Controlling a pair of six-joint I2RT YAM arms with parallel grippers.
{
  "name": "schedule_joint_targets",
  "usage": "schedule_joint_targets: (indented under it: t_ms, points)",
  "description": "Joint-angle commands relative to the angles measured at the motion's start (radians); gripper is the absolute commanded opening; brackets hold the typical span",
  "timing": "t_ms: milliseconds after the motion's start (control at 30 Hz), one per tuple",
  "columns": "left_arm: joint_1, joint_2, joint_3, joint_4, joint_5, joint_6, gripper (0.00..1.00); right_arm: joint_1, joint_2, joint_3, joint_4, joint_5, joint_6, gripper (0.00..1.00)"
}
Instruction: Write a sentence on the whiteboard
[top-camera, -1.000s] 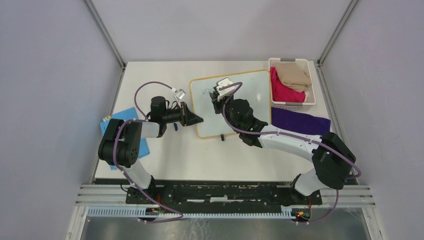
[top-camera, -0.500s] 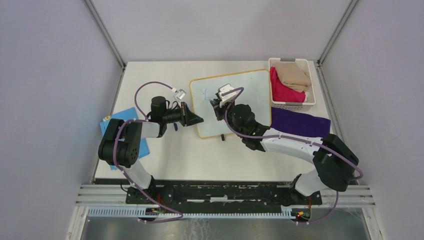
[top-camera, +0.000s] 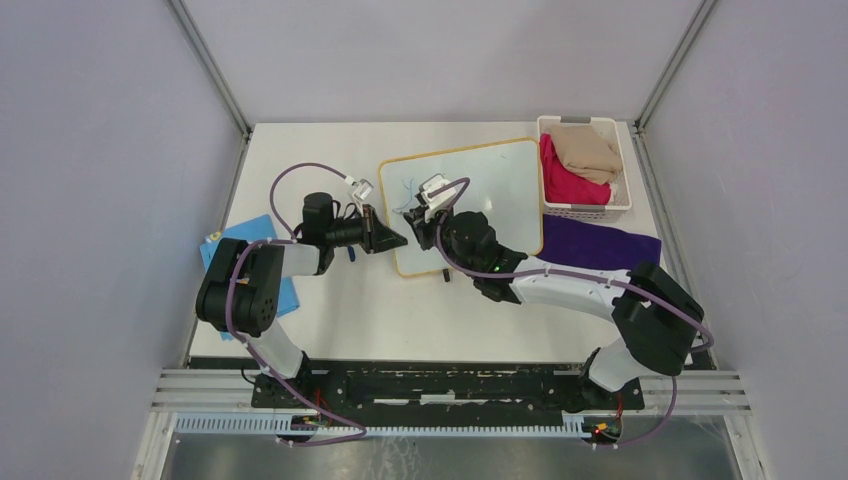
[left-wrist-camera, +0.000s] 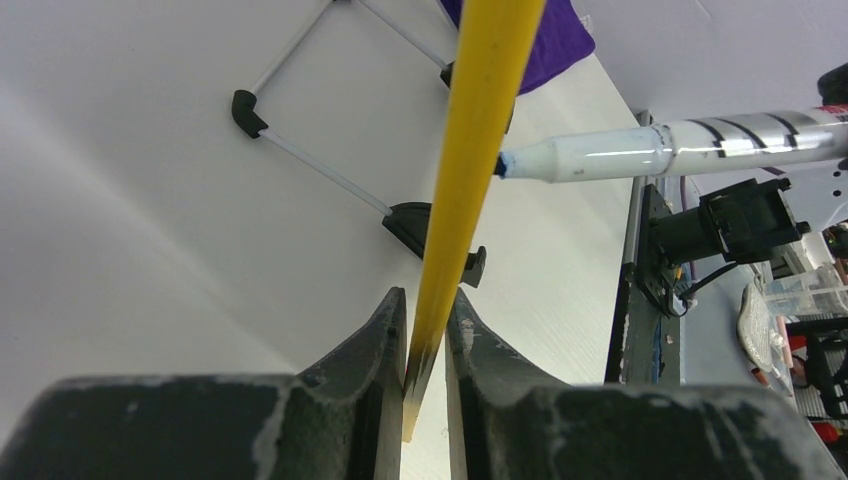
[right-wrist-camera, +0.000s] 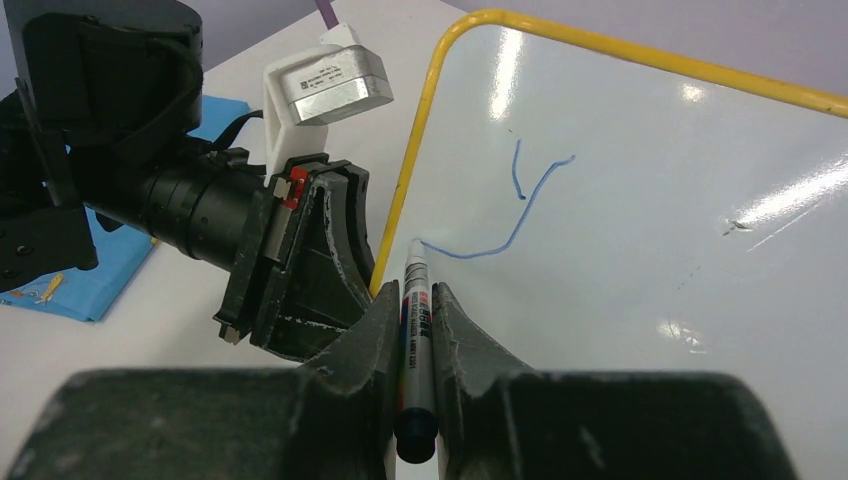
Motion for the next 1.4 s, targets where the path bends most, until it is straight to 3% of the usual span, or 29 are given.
schedule_joint_targets:
  t_ms: [0,400,1367]
  points:
    - [-0.006,-0.02,0.019,-0.052,-0.051,0.07,0.02,0.006,0.002,0.06,0.015,-0.013,0.018,0.0]
    - [-0.006,-0.016,0.022,-0.054,-0.061,0.075,0.02,-0.048,-0.196,-0.04,0.028,0.108,-0.035,0.0]
    - [-0.006,-0.022,0.023,-0.068,-0.062,0.084,0.02,-0.073,-0.056,0.091,-0.025,0.072,-0.045,0.0]
